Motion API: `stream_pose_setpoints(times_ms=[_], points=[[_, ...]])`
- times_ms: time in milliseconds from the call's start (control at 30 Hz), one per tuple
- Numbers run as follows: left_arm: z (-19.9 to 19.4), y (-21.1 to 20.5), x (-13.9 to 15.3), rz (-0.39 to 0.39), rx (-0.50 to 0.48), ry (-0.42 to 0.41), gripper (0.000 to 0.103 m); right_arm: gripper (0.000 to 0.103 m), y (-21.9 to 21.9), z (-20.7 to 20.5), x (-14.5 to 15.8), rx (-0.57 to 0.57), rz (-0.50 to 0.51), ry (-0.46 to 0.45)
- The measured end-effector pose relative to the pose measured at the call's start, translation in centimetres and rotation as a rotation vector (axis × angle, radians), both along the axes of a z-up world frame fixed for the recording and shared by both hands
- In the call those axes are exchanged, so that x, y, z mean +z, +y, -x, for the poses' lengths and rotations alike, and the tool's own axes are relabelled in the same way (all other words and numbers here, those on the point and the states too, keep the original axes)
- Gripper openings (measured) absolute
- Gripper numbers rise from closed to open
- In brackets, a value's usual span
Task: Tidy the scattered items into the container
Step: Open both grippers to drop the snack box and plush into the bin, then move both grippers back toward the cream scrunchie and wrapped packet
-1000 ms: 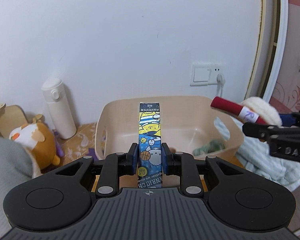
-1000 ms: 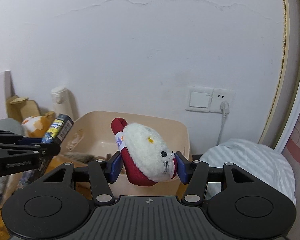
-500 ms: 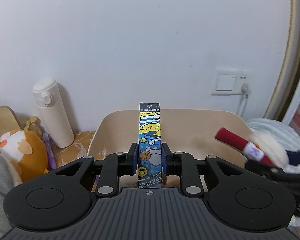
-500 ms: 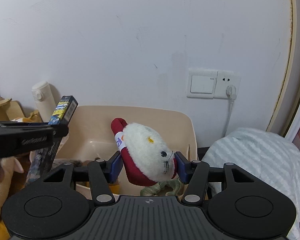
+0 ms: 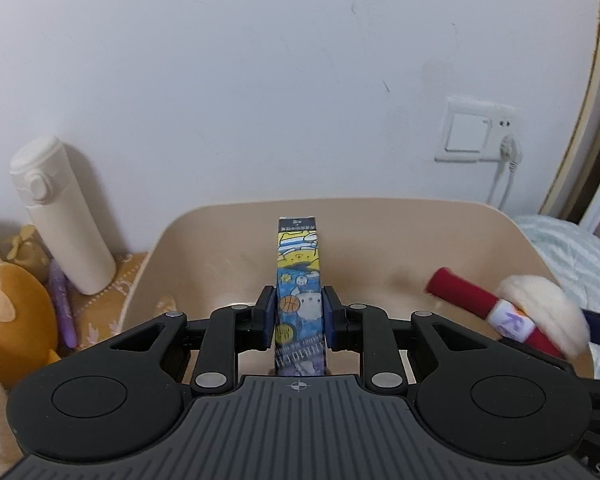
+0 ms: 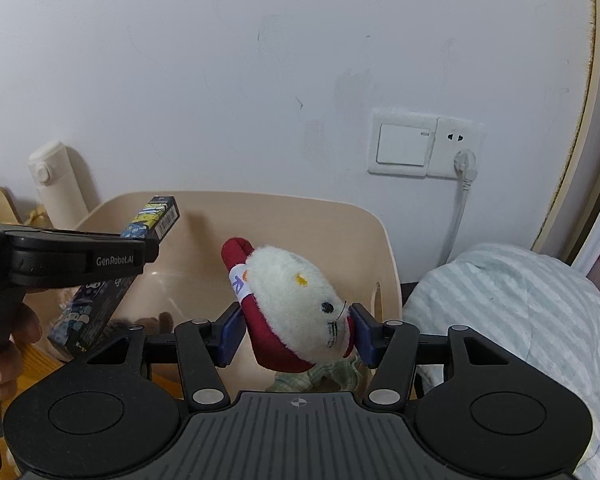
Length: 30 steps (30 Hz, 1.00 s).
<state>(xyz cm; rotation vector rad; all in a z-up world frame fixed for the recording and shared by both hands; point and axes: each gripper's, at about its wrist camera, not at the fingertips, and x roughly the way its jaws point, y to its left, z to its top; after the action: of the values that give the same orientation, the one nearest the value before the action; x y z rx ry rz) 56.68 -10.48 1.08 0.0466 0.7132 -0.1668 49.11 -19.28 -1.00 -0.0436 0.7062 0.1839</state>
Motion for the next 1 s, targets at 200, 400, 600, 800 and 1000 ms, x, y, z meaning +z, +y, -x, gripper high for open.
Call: stream_pose_setpoints(times_ms=[200, 400, 600, 800, 1000], points=[[1.2, 1.4, 0.3, 0.093, -0.009, 0.005, 0.083, 0.091, 0.1, 0.9, 0.0, -0.006, 0.009, -0.056], [3.8, 3.1, 1.3, 0.232, -0.068, 0.031, 0.096, 0.103, -0.7, 3.0, 1.1, -0.006, -0.047, -0.096], [6.9, 3.4, 2.3, 0.189, -0.091, -0.032, 0.098, 0.103, 0.3, 5.6, 1.7, 0.018, -0.042, -0.109], [9.6, 4.3, 2.7, 0.158, -0.100, -0.053, 0.100, 0.103, 2.3, 8.3, 2.5, 0.045, 0.054, -0.137], [13.2, 4.9, 3.1, 0.117, -0.134, -0.085, 0.100, 0.103, 3.4, 11.4, 2.7, 0.081, 0.118, -0.170]])
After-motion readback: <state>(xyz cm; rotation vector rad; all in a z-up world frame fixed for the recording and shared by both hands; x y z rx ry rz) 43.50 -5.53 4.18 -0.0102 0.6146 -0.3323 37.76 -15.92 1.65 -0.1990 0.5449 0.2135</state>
